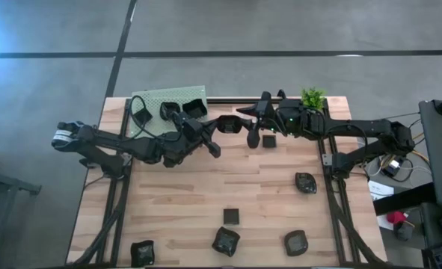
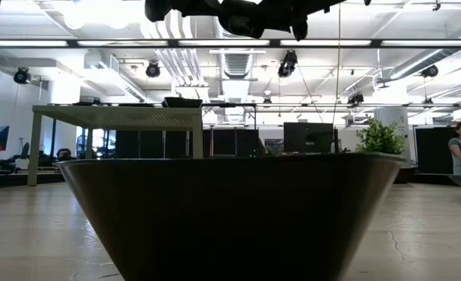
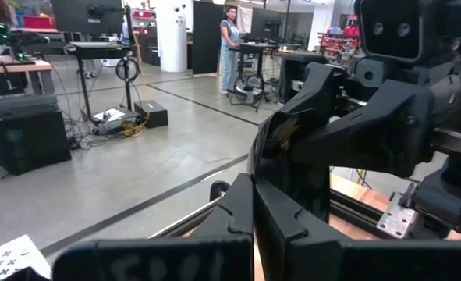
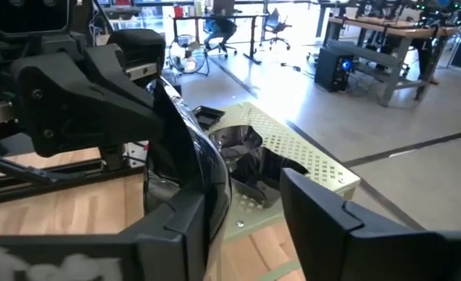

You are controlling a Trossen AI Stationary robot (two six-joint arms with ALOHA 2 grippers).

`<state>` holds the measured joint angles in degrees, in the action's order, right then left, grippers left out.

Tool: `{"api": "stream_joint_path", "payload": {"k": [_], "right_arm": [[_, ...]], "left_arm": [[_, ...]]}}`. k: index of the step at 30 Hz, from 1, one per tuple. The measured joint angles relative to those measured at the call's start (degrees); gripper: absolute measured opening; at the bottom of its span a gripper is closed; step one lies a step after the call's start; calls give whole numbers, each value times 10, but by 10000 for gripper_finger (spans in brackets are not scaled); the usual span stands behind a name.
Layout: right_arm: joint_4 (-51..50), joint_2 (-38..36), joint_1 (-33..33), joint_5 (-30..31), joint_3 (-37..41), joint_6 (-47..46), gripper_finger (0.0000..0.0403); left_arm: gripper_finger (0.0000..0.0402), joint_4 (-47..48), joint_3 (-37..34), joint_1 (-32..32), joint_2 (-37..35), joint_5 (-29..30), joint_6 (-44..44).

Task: Pick & Place Mini shaped plates
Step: Stack the black leaf shaped plate on top of the leaf shaped plate on the shelf

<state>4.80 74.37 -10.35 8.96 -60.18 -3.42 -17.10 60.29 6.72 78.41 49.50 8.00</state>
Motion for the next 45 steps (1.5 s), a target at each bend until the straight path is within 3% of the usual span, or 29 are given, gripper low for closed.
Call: {"api": "stream_joint_path", "payload": {"k": [12,21,30,42,45], "right_arm": [[-1,-13,16,0,-4,17,180],[-68,-65,16,-3,-5,21,178],[-148,-115,16,-4,-5,19,171],[-154,-124,16,-5,-2,19,173],[-153,-124,16,-6,-1,19,173]], "left_arm": [[0,18,0,-1,-9,20,1],[0,116,0,-1,-42,23,47],[0,293,0,-12,-127,57,145],[0,586,0,-74,-232,78,402],[0,625,-7,-97,-241,73,431]]}}
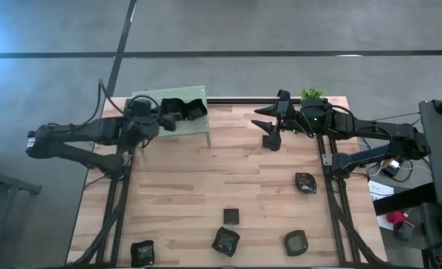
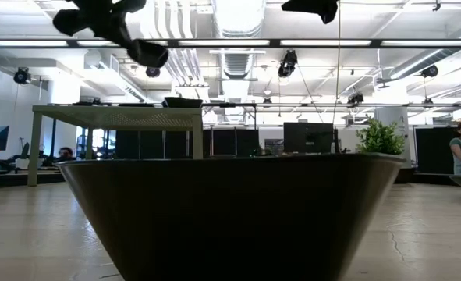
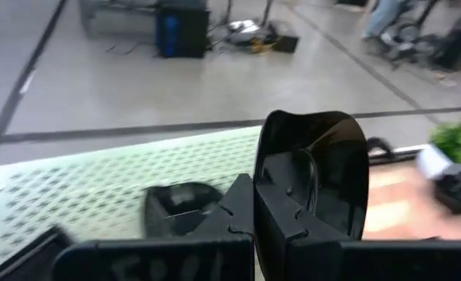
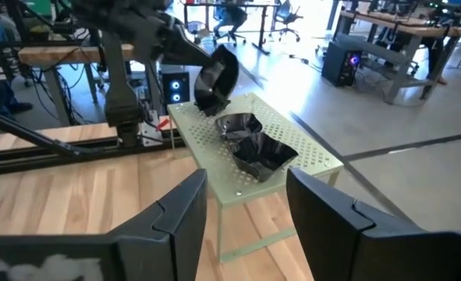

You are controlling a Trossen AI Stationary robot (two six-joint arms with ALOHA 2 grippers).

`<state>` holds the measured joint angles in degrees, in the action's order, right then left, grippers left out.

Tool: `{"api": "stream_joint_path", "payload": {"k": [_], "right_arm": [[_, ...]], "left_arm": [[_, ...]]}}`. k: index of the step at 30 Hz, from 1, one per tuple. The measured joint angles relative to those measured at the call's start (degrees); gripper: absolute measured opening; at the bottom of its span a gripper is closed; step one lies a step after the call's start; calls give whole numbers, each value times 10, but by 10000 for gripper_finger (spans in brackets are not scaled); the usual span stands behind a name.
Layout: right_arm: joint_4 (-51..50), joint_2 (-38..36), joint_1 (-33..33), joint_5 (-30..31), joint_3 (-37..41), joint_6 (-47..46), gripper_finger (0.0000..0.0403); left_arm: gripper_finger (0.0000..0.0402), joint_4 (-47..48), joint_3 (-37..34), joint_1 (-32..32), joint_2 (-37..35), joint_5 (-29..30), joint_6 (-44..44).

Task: Pick & Place Mini shaped plates
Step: Stack the black leaf shaped plate on top of the leaf shaped plate on the shelf

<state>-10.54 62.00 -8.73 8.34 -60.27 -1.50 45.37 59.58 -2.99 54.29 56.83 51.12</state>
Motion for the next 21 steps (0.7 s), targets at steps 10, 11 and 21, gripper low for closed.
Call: {"api": "stream_joint_path", "payload": {"k": [10,11,21], "right_arm": [[0,0,0,0,2,0,173],[0,0,0,0,2,0,173],[0,0,0,0,2,-9,173]], "left_arm": [[0,32,-26,-95,-6,-60,27],[0,32,-28,-105,-7,-69,28],[0,20,-54,-176,-9,-155,9]]}}
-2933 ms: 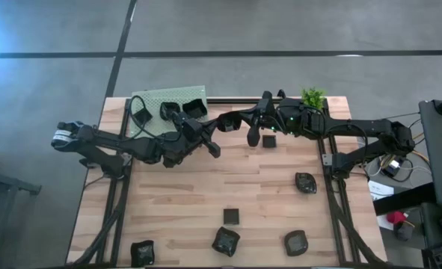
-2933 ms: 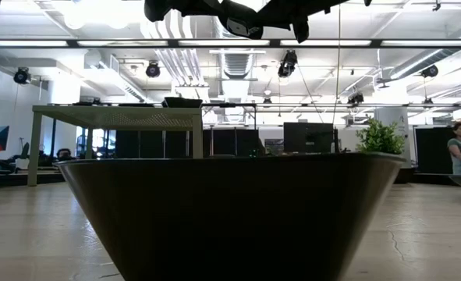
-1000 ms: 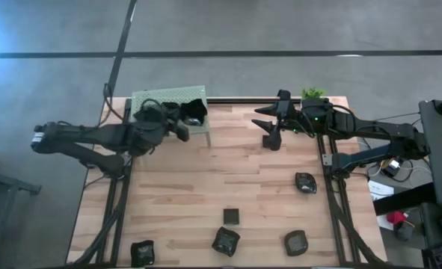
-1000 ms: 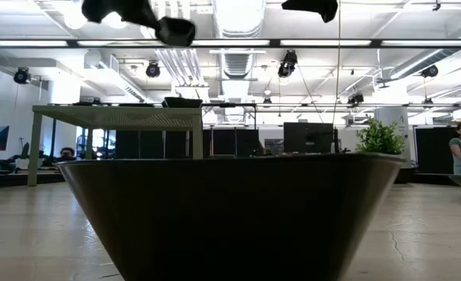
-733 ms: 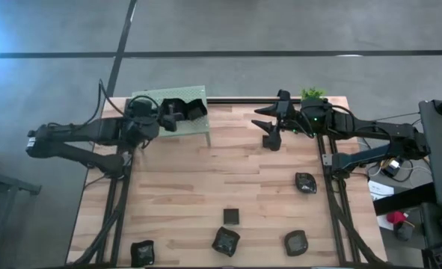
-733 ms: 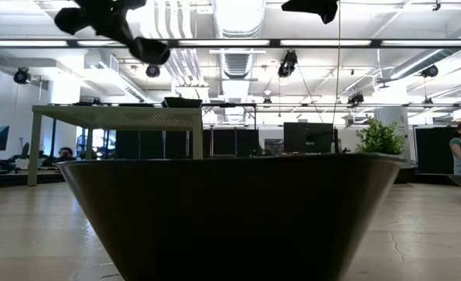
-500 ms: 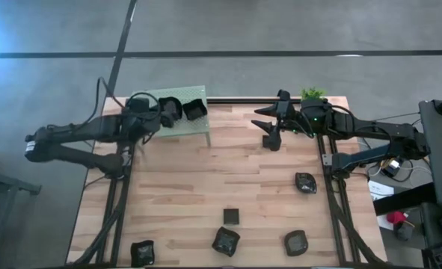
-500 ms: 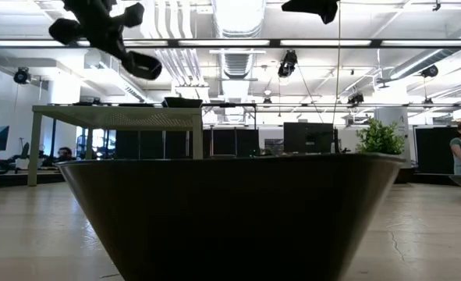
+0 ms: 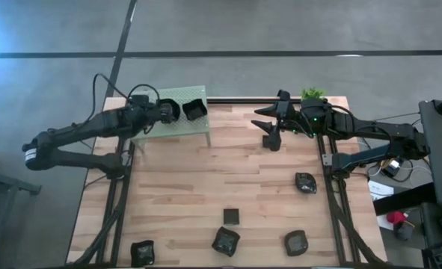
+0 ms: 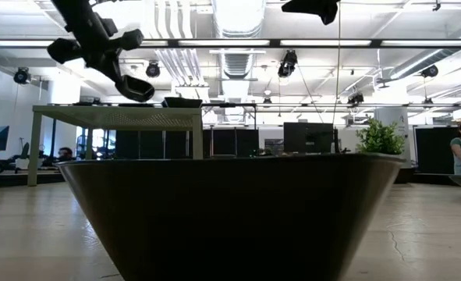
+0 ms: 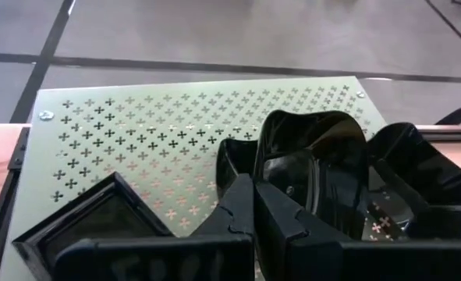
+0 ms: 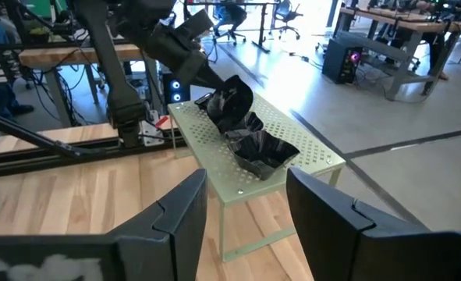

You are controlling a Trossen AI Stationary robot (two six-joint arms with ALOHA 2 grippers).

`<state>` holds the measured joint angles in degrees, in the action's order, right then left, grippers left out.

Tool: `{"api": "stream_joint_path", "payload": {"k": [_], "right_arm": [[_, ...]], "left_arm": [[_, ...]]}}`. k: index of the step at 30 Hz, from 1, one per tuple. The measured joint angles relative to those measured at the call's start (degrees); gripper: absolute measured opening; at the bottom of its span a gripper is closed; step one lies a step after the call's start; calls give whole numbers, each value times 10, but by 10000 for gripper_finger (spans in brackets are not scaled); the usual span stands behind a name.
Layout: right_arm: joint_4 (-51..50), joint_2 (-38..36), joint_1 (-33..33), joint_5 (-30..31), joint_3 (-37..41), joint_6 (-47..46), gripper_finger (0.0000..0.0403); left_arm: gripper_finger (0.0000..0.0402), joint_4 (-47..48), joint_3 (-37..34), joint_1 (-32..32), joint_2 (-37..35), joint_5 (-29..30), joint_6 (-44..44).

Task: Pick & Place Mini shaped plates
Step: Stack the black leaf shaped plate on top of the leaf shaped plate on the shelf

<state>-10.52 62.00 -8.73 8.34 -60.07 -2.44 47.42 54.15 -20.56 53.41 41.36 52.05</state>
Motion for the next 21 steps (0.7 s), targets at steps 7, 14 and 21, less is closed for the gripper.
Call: {"api": "stream_joint_path", "payload": {"k": [7,14,21], "right_arm": [[0,0,0,0,1,-1,173],[0,0,0,0,1,-1,173],[0,0,0,0,1,-1,173]], "left_arm": [[0,-12,-1,-7,1,-10,-10],[0,-12,-1,-8,10,-16,-11],[0,-12,-1,-8,21,-14,-10]]}}
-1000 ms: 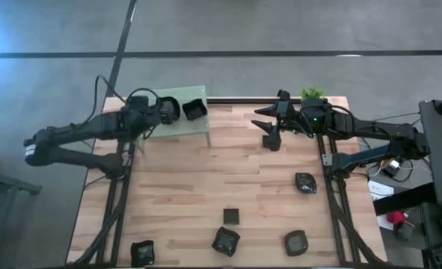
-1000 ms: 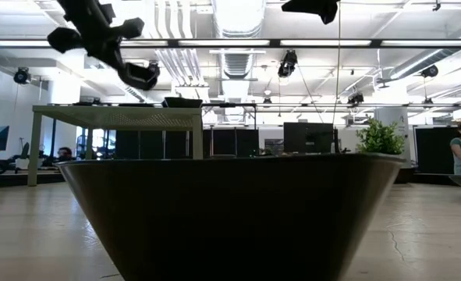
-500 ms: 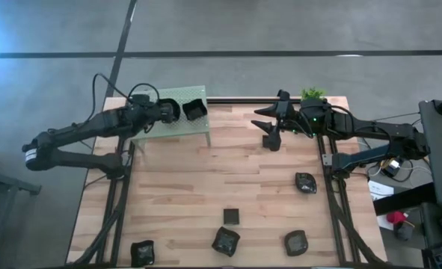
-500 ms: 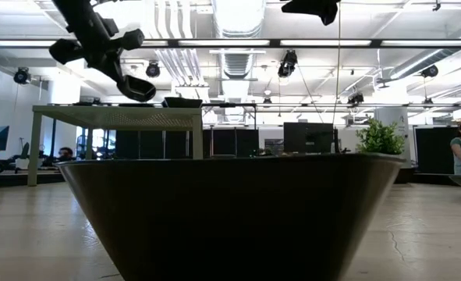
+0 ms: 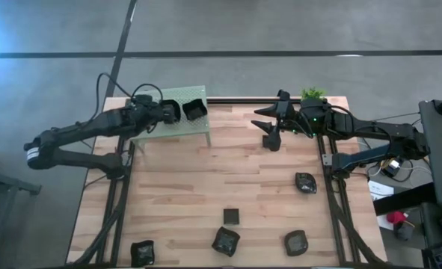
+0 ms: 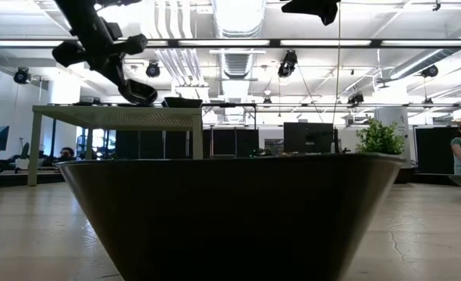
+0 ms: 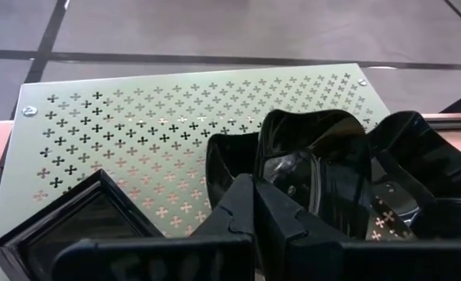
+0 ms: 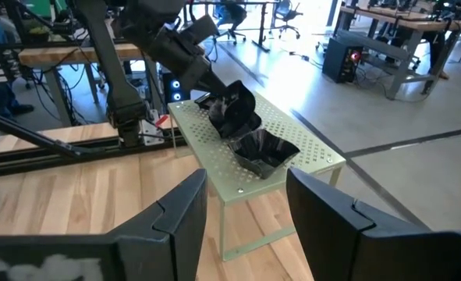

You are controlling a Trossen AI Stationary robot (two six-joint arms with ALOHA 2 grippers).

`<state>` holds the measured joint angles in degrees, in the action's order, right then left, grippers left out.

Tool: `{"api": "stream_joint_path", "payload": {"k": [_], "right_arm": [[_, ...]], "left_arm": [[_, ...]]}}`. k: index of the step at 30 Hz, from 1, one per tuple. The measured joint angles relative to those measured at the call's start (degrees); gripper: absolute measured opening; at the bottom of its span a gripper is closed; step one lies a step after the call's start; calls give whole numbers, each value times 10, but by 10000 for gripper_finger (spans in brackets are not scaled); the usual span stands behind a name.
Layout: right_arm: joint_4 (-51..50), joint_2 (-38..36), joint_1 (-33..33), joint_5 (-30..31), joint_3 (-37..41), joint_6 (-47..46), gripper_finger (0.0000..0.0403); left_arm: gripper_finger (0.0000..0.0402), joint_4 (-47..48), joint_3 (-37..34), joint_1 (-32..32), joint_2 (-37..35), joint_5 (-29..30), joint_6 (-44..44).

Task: Pick & Place Mini shaped plates
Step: Stack the black leaf shaped plate on top of the leaf shaped plate on the shelf

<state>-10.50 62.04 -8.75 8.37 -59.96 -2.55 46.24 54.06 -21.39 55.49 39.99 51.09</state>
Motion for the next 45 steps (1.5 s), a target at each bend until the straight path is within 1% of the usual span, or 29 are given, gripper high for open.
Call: {"api": "stream_joint_path", "payload": {"k": [26,39,42,45], "right_arm": [[0,0,0,0,2,0,173],[0,0,0,0,2,0,173],[0,0,0,0,2,0,173],[0,0,0,0,2,-1,173]], "left_arm": [[1,-3,0,0,1,3,1],[1,-3,0,-1,1,4,27],[7,-3,0,-1,1,0,29],[26,-2,0,-1,1,-1,29]]}}
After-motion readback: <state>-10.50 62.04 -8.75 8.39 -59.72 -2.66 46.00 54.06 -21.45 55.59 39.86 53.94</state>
